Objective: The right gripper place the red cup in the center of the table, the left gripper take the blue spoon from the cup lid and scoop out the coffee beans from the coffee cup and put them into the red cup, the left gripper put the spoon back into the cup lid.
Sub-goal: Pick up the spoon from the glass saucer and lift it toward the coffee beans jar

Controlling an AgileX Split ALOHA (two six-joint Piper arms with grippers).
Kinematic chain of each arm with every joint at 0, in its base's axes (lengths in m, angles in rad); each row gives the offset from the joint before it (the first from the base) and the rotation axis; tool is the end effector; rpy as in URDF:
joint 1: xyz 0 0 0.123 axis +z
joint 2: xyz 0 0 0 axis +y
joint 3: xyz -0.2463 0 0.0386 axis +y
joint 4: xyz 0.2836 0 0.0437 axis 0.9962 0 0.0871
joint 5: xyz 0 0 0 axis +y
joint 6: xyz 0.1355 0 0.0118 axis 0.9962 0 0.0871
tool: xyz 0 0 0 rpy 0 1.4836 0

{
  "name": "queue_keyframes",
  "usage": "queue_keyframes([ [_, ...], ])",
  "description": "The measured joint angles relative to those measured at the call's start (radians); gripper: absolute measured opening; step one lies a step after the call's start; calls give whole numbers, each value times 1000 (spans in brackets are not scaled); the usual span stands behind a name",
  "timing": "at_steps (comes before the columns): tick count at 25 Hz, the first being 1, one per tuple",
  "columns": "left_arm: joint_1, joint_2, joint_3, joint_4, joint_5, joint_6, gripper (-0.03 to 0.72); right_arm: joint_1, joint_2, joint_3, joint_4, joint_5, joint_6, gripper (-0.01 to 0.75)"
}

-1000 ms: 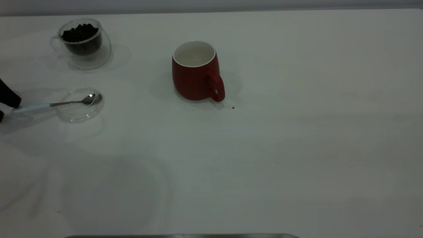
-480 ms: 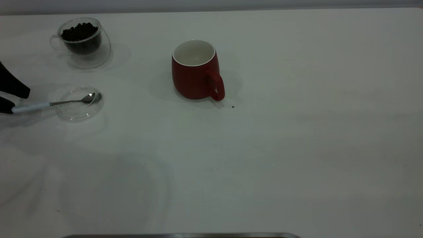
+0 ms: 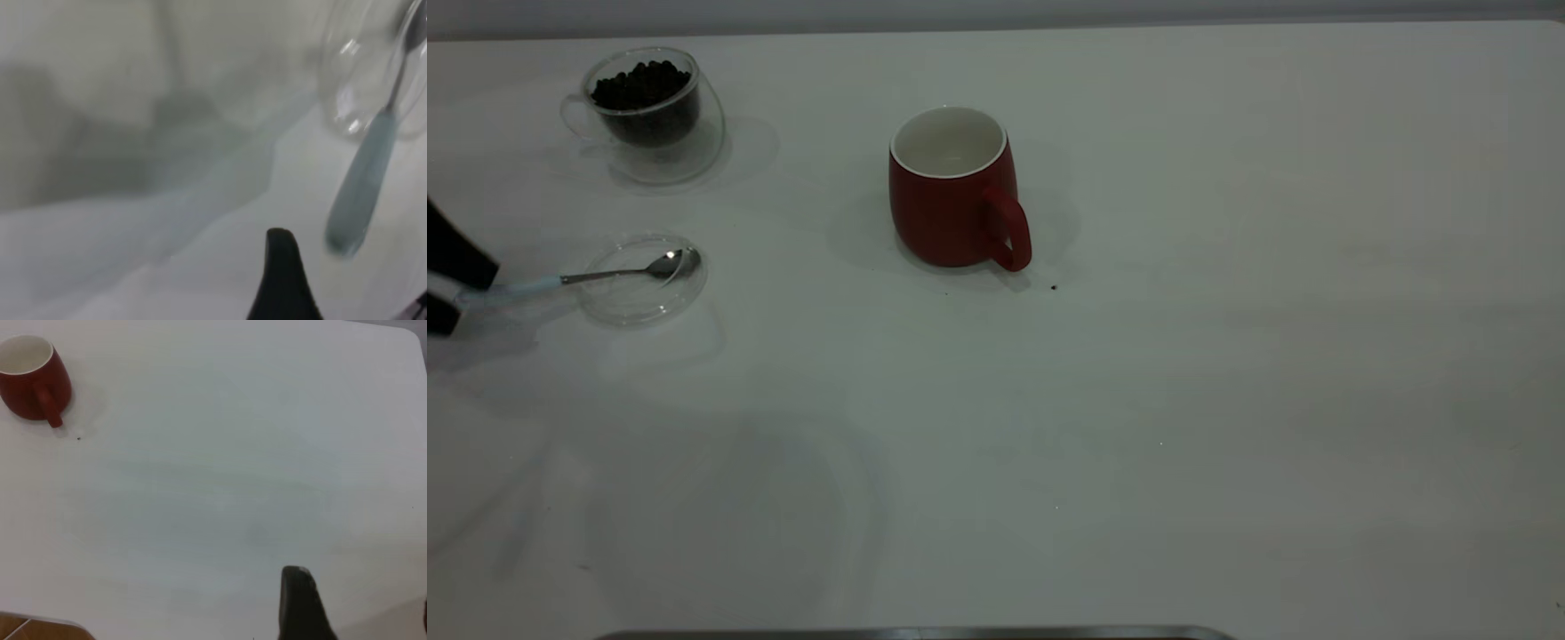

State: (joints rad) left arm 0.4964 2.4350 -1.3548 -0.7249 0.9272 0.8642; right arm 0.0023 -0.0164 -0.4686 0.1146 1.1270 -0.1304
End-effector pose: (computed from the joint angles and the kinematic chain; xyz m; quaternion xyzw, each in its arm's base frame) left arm 0.3517 0.1084 -0.0888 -0.0861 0.9526 -0.2906 0.0261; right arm 0.0987 0.0143 0.2574 -0.0615 0.8701 0.0259 0.4883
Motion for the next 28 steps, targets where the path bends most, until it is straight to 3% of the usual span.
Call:
queue_keyframes([
  [4, 22, 0, 0, 72, 29, -68, 595, 0, 0, 0, 0, 0, 0, 466],
  [18, 39, -130, 0, 81, 219, -210, 594, 0, 0, 0, 0, 0, 3, 466],
  [24, 39, -366, 23, 90, 233, -240, 595, 0, 0, 0, 0, 0, 3, 466],
  [28, 39, -541, 221, 53, 138, -195, 593, 0, 0, 0, 0, 0, 3, 466],
])
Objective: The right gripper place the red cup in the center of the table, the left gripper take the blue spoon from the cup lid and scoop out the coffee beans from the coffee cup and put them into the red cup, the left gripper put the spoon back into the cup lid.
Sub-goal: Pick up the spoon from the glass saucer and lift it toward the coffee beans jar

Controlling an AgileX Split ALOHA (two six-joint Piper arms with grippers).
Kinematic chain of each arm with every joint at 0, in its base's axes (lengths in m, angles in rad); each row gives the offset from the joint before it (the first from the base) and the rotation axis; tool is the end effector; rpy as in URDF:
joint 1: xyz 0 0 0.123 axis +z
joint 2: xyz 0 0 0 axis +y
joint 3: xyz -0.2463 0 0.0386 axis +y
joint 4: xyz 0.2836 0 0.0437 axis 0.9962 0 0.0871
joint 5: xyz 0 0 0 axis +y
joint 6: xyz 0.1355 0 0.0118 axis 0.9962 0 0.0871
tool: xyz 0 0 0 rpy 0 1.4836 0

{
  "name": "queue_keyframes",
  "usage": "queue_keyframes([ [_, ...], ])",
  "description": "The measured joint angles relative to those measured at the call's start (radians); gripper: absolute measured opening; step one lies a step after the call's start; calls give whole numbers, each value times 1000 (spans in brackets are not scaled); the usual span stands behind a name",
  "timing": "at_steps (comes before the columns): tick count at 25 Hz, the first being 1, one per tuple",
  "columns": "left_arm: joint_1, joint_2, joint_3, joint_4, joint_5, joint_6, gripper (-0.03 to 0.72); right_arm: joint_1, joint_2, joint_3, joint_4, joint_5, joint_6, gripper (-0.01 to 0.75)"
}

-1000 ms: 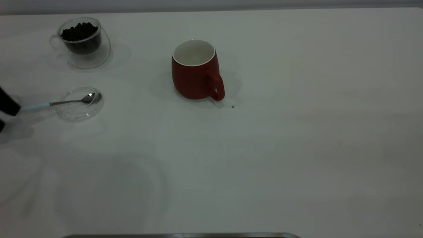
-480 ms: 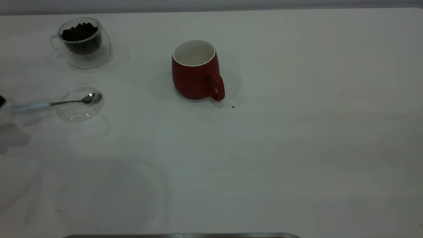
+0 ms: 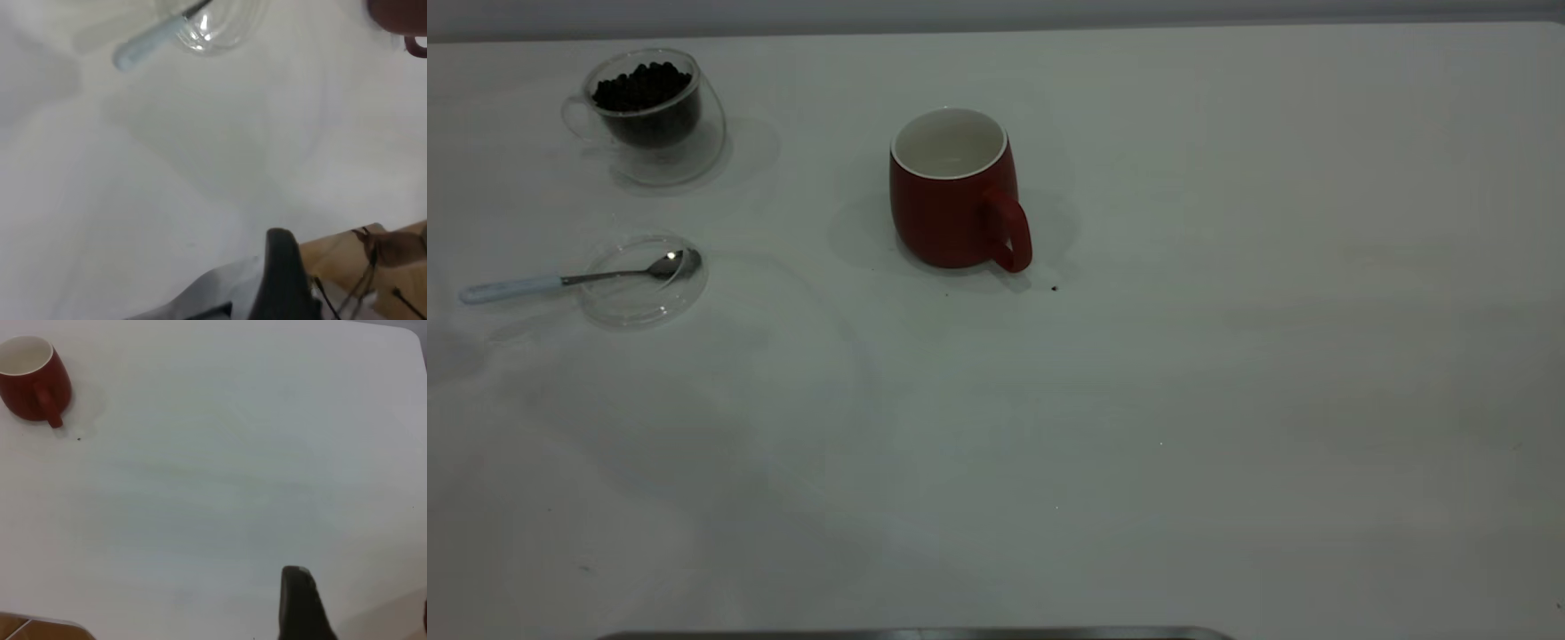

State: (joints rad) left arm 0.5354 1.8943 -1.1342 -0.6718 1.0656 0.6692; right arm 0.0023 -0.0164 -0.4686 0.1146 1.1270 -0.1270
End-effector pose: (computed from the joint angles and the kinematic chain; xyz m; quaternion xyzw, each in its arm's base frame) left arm 0.3336 0.1117 0.0667 -0.1198 0.9509 -0.2706 0.0901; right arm 0.0987 0.0143 0.2574 -0.0600 0.8702 0.0268 0.4882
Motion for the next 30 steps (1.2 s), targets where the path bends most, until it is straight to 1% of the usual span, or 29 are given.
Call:
queue_keyframes([
  [2, 0, -81, 131, -47, -138, 68, 593, 0, 0, 0, 0, 0, 0, 466],
  [3, 0, -110, 173, -78, -212, 108, 593, 0, 0, 0, 0, 0, 0, 466],
  [5, 0, -163, 233, -122, -325, 156, 593, 0, 0, 0, 0, 0, 0, 466],
  [6, 0, -173, 241, -129, -362, 169, 592, 0, 0, 0, 0, 0, 0, 466],
  [10, 0, -143, 248, -140, -410, 201, 591, 0, 0, 0, 0, 0, 0, 466],
  [15, 0, -57, 248, -144, -498, 342, 589, 0, 0, 0, 0, 0, 0, 466],
  [23, 0, 60, 248, -158, -590, 378, 589, 0, 0, 0, 0, 0, 0, 466],
  [27, 0, 164, 244, -177, -609, 393, 589, 0, 0, 0, 0, 0, 0, 466],
  [30, 0, 242, 221, -247, -590, 445, 588, 0, 0, 0, 0, 0, 0, 466],
])
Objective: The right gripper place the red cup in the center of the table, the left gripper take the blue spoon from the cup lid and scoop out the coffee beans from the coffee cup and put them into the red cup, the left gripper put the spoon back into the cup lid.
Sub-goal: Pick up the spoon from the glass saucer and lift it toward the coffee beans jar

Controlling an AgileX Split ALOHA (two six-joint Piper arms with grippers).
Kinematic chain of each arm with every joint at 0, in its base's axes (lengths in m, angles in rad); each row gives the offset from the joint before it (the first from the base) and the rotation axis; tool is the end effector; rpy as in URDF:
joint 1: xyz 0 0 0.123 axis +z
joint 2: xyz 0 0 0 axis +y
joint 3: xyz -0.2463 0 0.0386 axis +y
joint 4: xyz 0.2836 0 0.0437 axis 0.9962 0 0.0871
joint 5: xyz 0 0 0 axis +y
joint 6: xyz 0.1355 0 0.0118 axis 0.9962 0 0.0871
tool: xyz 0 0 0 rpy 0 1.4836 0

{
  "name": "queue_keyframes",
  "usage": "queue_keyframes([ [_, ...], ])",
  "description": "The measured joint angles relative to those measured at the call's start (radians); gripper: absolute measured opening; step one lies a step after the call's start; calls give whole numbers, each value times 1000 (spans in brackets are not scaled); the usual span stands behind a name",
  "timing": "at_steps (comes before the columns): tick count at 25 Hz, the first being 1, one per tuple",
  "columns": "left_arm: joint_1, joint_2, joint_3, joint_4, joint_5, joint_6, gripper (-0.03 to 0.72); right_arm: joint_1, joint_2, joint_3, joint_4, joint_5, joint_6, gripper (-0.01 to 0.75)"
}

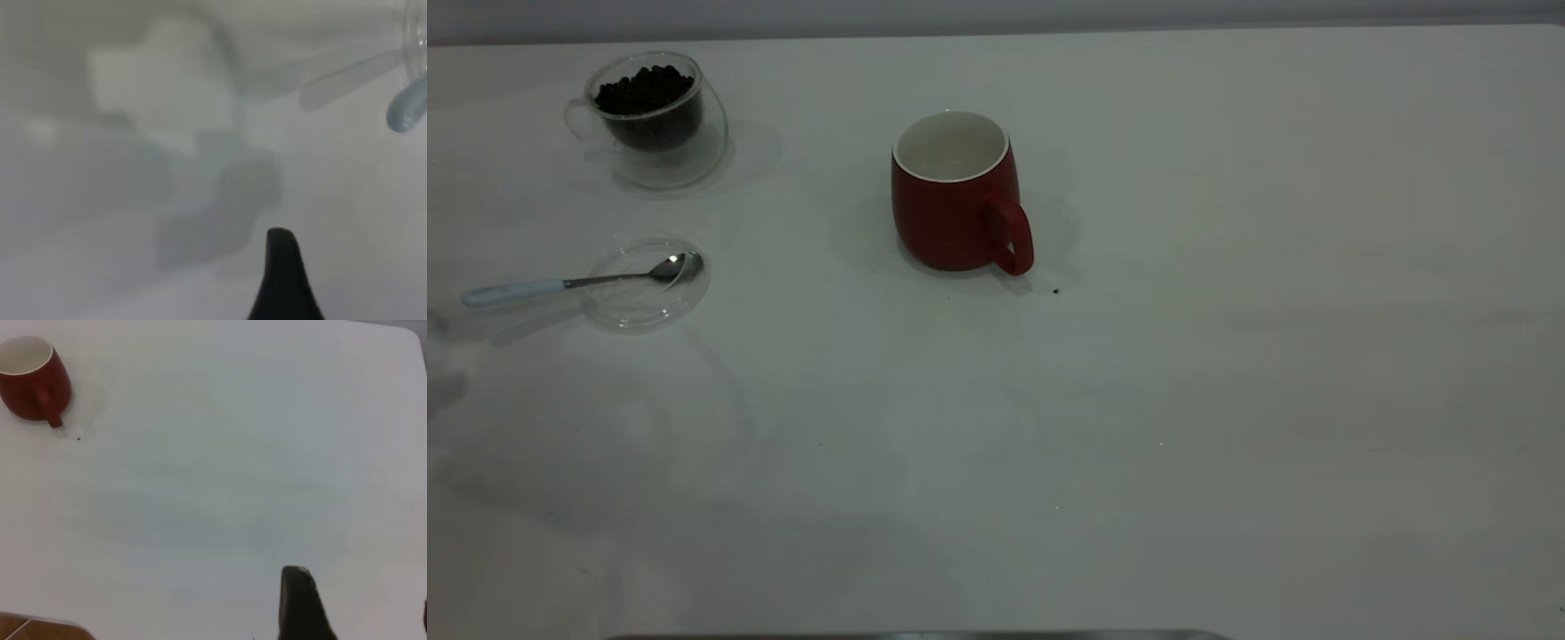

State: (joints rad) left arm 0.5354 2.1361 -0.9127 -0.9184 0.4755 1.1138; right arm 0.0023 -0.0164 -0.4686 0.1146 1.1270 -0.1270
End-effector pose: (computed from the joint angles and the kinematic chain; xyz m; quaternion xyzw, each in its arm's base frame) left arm 0.2994 0.1200 -0.0671 -0.1260 0.9725 -0.1457 0.1306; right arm 0.0987 0.0143 0.2574 -0.0600 0.8702 0.0268 0.4882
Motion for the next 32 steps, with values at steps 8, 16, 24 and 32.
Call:
queue_keyframes([
  [8, 0, 87, -13, -309, 47, 303, 581, 0, 0, 0, 0, 0, 0, 466],
  [16, 0, 180, -14, -488, 119, 454, 520, 0, 0, 0, 0, 0, 0, 466],
  [24, 0, 188, -14, -583, 148, 524, 515, 0, 0, 0, 0, 0, 0, 466],
  [32, 0, 190, -14, -585, 152, 529, 514, 0, 0, 0, 0, 0, 0, 466],
])
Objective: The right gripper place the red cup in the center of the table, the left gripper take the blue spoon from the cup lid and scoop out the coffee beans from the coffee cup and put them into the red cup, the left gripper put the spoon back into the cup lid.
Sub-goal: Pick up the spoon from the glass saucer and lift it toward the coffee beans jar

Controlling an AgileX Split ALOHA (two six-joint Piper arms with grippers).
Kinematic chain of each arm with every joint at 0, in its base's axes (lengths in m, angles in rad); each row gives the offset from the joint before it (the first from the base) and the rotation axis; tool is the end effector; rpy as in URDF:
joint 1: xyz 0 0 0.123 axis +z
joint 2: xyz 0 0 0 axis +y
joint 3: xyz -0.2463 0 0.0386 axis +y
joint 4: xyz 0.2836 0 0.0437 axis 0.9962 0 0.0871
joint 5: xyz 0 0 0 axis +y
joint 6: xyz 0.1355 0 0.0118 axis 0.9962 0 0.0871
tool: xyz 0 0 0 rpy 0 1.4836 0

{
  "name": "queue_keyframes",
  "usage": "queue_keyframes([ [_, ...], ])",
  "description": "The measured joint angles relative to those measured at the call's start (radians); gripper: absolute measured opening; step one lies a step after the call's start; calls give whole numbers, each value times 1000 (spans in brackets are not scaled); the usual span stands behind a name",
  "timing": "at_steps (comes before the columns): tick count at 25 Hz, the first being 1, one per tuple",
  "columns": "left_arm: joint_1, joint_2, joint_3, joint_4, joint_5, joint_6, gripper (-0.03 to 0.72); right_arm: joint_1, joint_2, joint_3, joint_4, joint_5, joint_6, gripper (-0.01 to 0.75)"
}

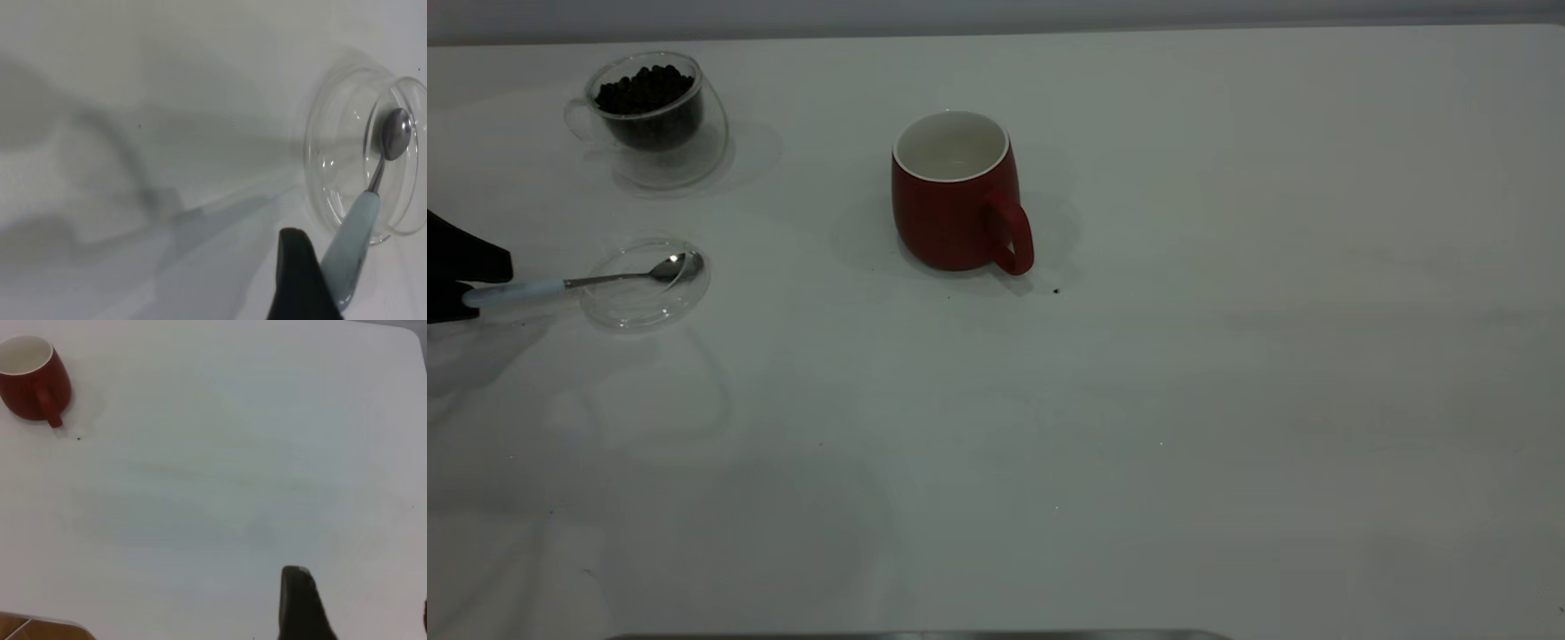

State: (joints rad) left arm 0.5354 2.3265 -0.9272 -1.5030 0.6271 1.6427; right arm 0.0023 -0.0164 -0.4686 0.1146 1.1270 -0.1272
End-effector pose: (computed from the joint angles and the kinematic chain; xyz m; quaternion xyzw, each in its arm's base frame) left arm 0.3085 0.0904 -0.1040 -0.1470 0.9353 -0.2542 0.1973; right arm 0.0987 0.0143 0.2574 -0.0601 0.8702 0.0267 0.4882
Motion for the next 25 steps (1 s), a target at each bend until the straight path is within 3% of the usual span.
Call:
queue_keyframes([
  [12, 0, 44, 0, -14, 2, 0, 510, 0, 0, 0, 0, 0, 0, 466],
  [25, 0, 45, -1, -82, 59, 48, 397, 0, 0, 0, 0, 0, 0, 466],
])
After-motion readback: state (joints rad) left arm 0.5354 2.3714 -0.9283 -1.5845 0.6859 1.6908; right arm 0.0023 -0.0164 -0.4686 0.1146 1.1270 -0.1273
